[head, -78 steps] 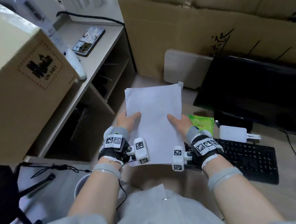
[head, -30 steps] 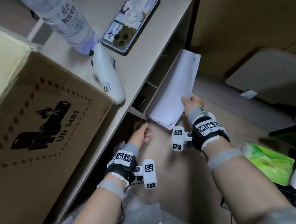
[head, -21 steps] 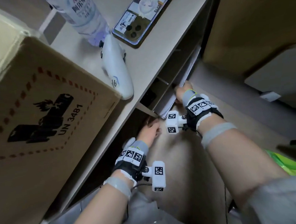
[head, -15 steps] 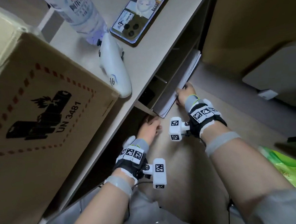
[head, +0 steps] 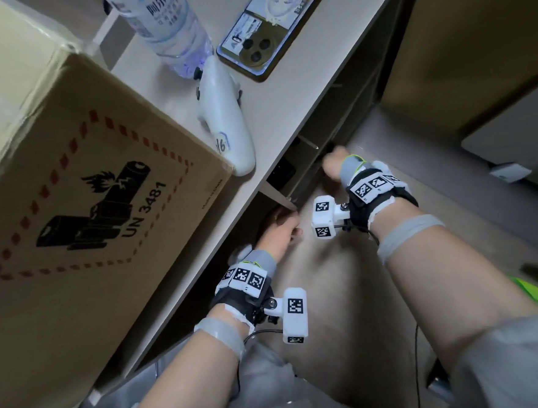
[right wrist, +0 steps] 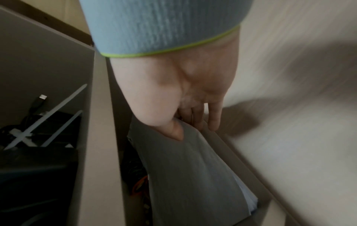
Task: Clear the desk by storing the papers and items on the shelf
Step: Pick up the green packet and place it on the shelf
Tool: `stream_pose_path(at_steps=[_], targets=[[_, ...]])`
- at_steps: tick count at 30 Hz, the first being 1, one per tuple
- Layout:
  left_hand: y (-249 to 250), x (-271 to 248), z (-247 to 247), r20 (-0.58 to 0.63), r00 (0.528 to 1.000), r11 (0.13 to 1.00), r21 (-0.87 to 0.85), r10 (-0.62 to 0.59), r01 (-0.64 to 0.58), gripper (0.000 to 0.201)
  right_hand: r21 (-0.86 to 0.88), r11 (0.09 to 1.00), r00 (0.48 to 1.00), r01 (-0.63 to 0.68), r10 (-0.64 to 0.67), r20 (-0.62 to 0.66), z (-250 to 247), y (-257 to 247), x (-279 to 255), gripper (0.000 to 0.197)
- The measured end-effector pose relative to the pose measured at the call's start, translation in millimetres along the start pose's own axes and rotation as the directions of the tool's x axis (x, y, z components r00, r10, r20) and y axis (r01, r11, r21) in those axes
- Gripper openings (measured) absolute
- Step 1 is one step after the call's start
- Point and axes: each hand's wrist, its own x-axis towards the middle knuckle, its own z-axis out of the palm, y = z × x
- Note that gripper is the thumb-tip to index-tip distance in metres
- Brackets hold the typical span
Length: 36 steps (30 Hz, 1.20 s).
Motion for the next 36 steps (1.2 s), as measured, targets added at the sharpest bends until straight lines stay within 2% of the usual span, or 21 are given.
stream_pose_path(at_steps=[2,6,8,10,11,14,17,20,21,24,25,27,28,30,31,33,34,35,36], targets=[[5,-4,2,0.0,1.0,1.0,0.008,-0.017,0.017,0.048,0.051,0.999,1.0,-0.004,0.005,-0.026,-6,7,-6,0.042],[10,-19,17,0.009,1.0,0.999,0.041,-0.009,0.009,0.071,0.257,0.966,1.0,-0.009,0.005,0.017,-19,46,-17,0.04],[8,-28,28,0.007,1.0,0.997,0.071,0.012,-0.013,0.065,0.3,0.954,1.0,-0.013,0.017,-0.012,-27,91,-8,0.042],[5,-37,41,0.017,0.999,0.993,0.115,0.031,-0.033,0.053,0.347,0.938,0.998,-0.005,0.024,-0.052,-41,106,-45,0.07],[3,-40,46,0.028,0.999,0.991,0.125,0.035,-0.038,0.049,0.367,0.93,0.997,-0.015,0.044,-0.07,-47,108,-65,0.075],[-7,-64,82,0.131,0.991,0.992,0.12,0.012,-0.028,0.036,0.414,0.91,0.967,0.002,0.104,-0.233,-83,158,-110,0.062],[-20,-75,104,0.184,0.983,0.991,0.137,-0.021,-0.004,0.033,0.341,0.937,0.875,-0.069,0.221,-0.43,-108,209,-132,0.06],[-40,-90,131,0.226,0.973,0.985,0.174,-0.046,0.006,0.022,0.249,0.933,0.689,-0.261,0.361,-0.629,-142,259,-173,0.049],[-45,-94,136,0.229,0.972,0.984,0.176,-0.059,0.019,0.019,0.212,0.921,0.661,-0.326,0.382,-0.646,-148,273,-183,0.047],[-54,-103,150,0.218,0.973,0.986,0.16,-0.079,0.044,0.018,0.19,0.902,0.718,-0.388,0.425,-0.551,-153,308,-186,0.048],[-56,-105,154,0.211,0.975,0.986,0.16,-0.073,0.04,0.018,0.204,0.889,0.721,-0.409,0.452,-0.525,-155,317,-182,0.046],[-60,-106,161,0.206,0.976,0.987,0.157,-0.066,0.034,0.021,0.285,0.857,0.696,-0.429,0.515,-0.5,-162,325,-180,0.042],[-60,-107,164,0.203,0.977,0.987,0.157,-0.062,0.03,0.023,0.337,0.854,0.712,-0.397,0.518,-0.475,-165,327,-175,0.04],[-59,-110,169,0.214,0.976,0.984,0.175,-0.049,0.011,0.029,0.338,0.887,0.804,-0.314,0.437,-0.402,-167,323,-173,0.033],[-60,-110,171,0.223,0.974,0.981,0.193,-0.034,-0.01,0.035,0.322,0.902,0.829,-0.289,0.404,-0.387,-167,315,-176,0.031],[-61,-113,181,0.266,0.963,0.973,0.214,0.028,-0.088,0.064,0.294,0.936,0.865,-0.194,0.305,-0.398,-167,300,-185,0.021],[-61,-115,185,0.292,0.955,0.964,0.233,0.057,-0.129,0.08,0.271,0.958,0.901,-0.094,0.197,-0.386,-164,293,-185,0.013],[-61,-119,189,0.324,0.943,0.953,0.256,0.076,-0.164,0.087,0.247,0.969,0.93,0.003,0.088,-0.357,-160,288,-188,0.011],[-62,-121,193,0.351,0.931,0.944,0.264,0.098,-0.199,0.085,0.266,0.96,0.95,0.09,-0.002,-0.313,-159,280,-195,0.013]])
